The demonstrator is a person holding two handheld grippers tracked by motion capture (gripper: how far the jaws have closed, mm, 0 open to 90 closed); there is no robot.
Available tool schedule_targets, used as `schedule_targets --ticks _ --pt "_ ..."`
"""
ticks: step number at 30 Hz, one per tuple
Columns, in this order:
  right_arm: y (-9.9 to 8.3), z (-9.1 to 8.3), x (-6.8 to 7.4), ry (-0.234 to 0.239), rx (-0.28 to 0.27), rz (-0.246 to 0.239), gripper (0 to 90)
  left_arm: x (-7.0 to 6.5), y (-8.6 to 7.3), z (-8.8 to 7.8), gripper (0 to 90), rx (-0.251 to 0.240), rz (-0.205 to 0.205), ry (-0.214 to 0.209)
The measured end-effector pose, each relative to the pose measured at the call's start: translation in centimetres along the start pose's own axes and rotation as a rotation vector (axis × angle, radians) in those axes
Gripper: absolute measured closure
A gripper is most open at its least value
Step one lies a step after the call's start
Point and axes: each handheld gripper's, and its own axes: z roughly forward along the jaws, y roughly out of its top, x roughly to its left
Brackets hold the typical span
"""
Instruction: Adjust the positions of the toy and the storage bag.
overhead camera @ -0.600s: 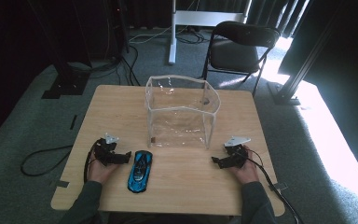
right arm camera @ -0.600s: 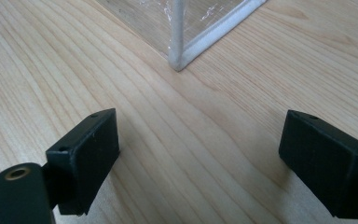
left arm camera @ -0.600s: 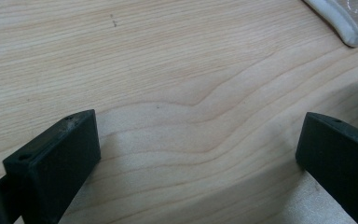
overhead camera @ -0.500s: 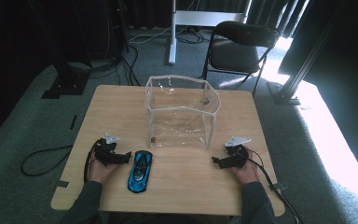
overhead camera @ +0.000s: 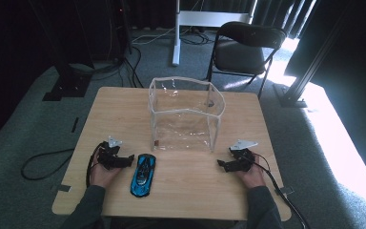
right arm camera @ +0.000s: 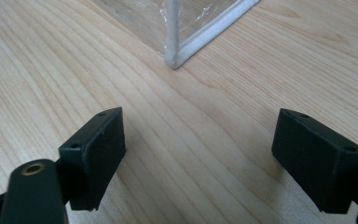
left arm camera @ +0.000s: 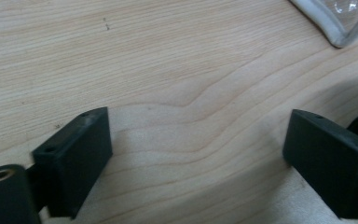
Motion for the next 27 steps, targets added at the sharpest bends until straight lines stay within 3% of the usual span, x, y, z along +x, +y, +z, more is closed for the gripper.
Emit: schedule_targets --ticks 8,12,17,20,24,27 --pt "0.0 -0.1 0.1 -0.017 -0.005 0.019 19.0 -0.2 0.1 -0.2 25.9 0.004 -0.004 0.001" --pt "0.0 -0.4 0.1 -0.031 -0.007 0.038 35.3 -0.5 0.6 -0.6 33.6 -0.006 -0.006 -0.041" --pt "0.3 -1.0 0.3 -0.039 -0.03 0.044 45.3 -1.0 1.3 -1.2 40.1 -0.046 -0.003 -0.09" --pt "1.1 -1.3 0.6 -0.054 -0.055 0.037 53.6 -1.7 2.1 -1.5 45.0 -0.069 0.023 -0.116" --pt "1.7 -1.3 0.8 -0.062 -0.069 0.028 56.0 -2.5 2.9 -1.5 47.8 -0.078 0.063 -0.128" --pt "2.6 -0.9 0.7 -0.053 -0.093 0.048 61.6 -3.4 3.8 -1.4 50.9 -0.084 0.091 -0.142"
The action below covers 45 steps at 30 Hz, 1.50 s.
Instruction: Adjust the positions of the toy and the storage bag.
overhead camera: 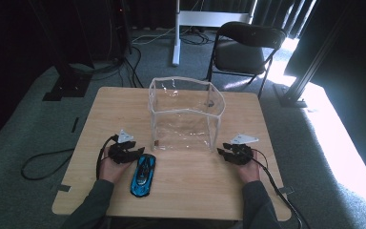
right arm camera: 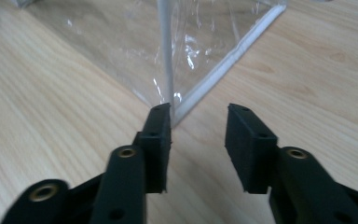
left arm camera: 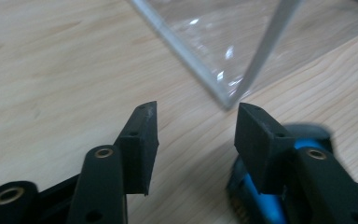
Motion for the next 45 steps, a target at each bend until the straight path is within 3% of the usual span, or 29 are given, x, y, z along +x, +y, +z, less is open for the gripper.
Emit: schedule_targets --ticks 6,11,17,19,21,24,29,40,42,43,45 --pt "0.5 0.8 0.3 0.028 -0.016 0.012 66.7 -1.3 1.8 0.7 56.6 -0.012 0.046 -0.034" --pt "0.7 1.3 0.4 0.035 -0.023 0.018 68.0 -1.8 2.6 1.3 60.4 -0.015 0.056 -0.046" --pt "1.1 1.8 0.9 0.063 -0.036 0.007 82.5 -2.4 3.1 2.0 72.3 -0.015 0.078 -0.032" --pt "1.3 2.0 1.2 0.04 -0.032 -0.009 85.9 -2.5 3.2 2.1 79.1 -0.015 0.088 -0.035" --pt "1.4 2.1 1.3 0.059 -0.031 -0.01 86.4 -2.7 3.2 2.1 86.1 -0.014 0.106 0.0" --pt "1.6 2.3 1.6 0.06 -0.028 -0.022 86.6 -2.5 3.2 2.0 87.7 -0.011 0.107 0.011" --pt "2.1 2.9 2.3 0.081 -0.028 -0.035 86.6 -1.9 3.0 1.5 87.8 0.004 0.104 0.054" --pt "2.7 3.5 3.5 0.092 -0.02 -0.073 85.7 -1.1 2.2 0.8 86.8 -0.004 0.082 0.063" --pt "2.7 3.5 3.5 0.091 -0.02 -0.071 82.0 -1.1 2.2 0.8 74.1 -0.003 0.08 0.066" --pt "2.8 3.3 3.7 0.087 -0.033 -0.051 68.1 -1.1 2.0 0.6 68.3 0.002 0.079 0.073" --pt "2.7 2.8 3.8 0.064 -0.041 -0.049 61.8 -1.1 1.8 0.4 61.4 0.002 0.079 0.075"
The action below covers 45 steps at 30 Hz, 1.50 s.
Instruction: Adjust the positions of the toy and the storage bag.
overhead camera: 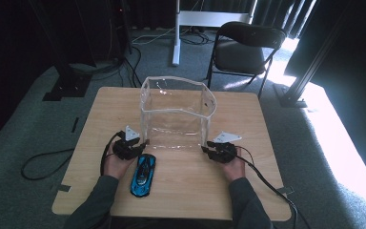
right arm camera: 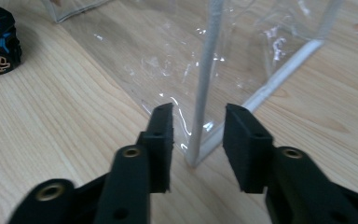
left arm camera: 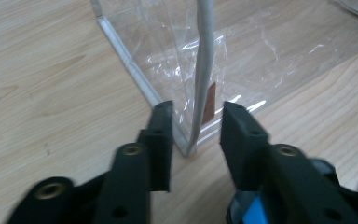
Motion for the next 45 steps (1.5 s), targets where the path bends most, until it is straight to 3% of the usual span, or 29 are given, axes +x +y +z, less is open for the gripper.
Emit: schedule_targets --ticks 5,6,11,16,23,34,35,42,45 --pt "-0.5 -1.0 0.4 -0.024 -0.013 0.013 58.2 0.7 -1.6 -1.1 56.8 0.0 -0.03 0.024" --pt "-0.8 -1.9 0.9 -0.061 -0.003 -0.009 56.0 1.0 -2.2 -1.4 56.4 0.006 -0.044 0.033" --pt "-1.1 -2.8 1.5 -0.053 -0.006 -0.032 54.6 1.8 -3.6 -1.0 56.0 0.057 -0.063 0.033" --pt "-1.3 -2.6 1.6 -0.052 0.011 -0.044 53.6 1.7 -4.2 -0.3 56.0 0.095 -0.063 0.019" --pt "-1.5 -2.6 1.7 -0.044 0.014 -0.055 52.8 1.4 -5.6 -1.2 54.3 0.118 -0.052 -0.008" --pt "-1.6 -2.2 1.9 -0.039 0.029 -0.063 52.2 0.7 -5.9 -1.0 54.0 0.13 -0.024 -0.058" --pt "-1.6 -2.1 1.9 -0.038 0.03 -0.066 52.2 0.8 -5.9 -0.8 55.7 0.122 -0.037 -0.076" --pt "-1.6 -1.9 2.1 -0.029 0.035 -0.076 52.1 -0.6 -5.0 -0.1 68.9 0.115 -0.011 -0.112" --pt "-1.6 -1.8 2.2 -0.026 0.038 -0.077 51.9 -1.2 -4.8 0.0 69.1 0.118 -0.007 -0.111"
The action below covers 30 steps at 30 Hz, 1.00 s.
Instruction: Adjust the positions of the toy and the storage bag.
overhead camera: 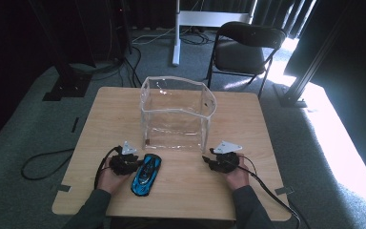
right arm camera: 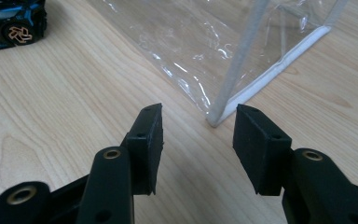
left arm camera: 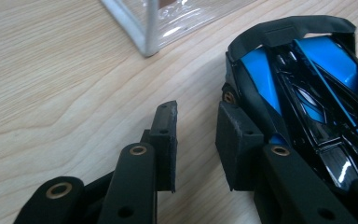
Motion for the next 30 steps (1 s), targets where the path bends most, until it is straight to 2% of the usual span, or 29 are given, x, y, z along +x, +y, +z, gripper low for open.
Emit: schedule_targets --ticks 7,8,9,11,20,23,25,26,29,30 --pt "0.4 0.6 1.3 0.044 0.011 -0.027 51.0 -1.5 0.6 0.6 68.5 0.001 0.028 -0.02" --pt "0.4 0.7 1.5 0.055 0.005 -0.028 51.0 -2.0 1.0 0.8 68.5 0.006 0.045 -0.017" --pt "0.4 0.7 1.5 0.055 0.005 -0.028 51.0 -2.0 1.0 0.8 68.5 0.006 0.045 -0.017" --pt "0.6 1.0 2.0 0.062 0.015 -0.05 50.9 -2.6 1.5 1.1 68.6 0.013 0.074 -0.012" --pt "0.8 1.0 2.2 0.076 0.005 -0.045 50.8 -4.2 3.0 2.3 70.6 0.011 0.131 -0.045" --pt "0.8 0.9 2.3 0.08 0.0 -0.049 50.8 -5.5 4.1 3.2 70.4 0.009 0.17 -0.08" --pt "0.9 0.9 2.3 0.079 0.001 -0.049 50.8 -5.5 4.1 3.2 70.4 0.009 0.17 -0.08" --pt "0.9 0.9 2.3 0.078 0.0 -0.05 50.7 -6.7 5.1 4.0 70.4 -0.002 0.201 -0.105" --pt "0.8 0.8 2.2 0.075 -0.002 -0.047 50.6 -7.8 6.2 4.5 70.3 -0.005 0.244 -0.118" --pt "0.8 0.8 2.2 0.075 -0.002 -0.047 50.6 -7.8 6.2 4.5 70.2 -0.005 0.244 -0.118"
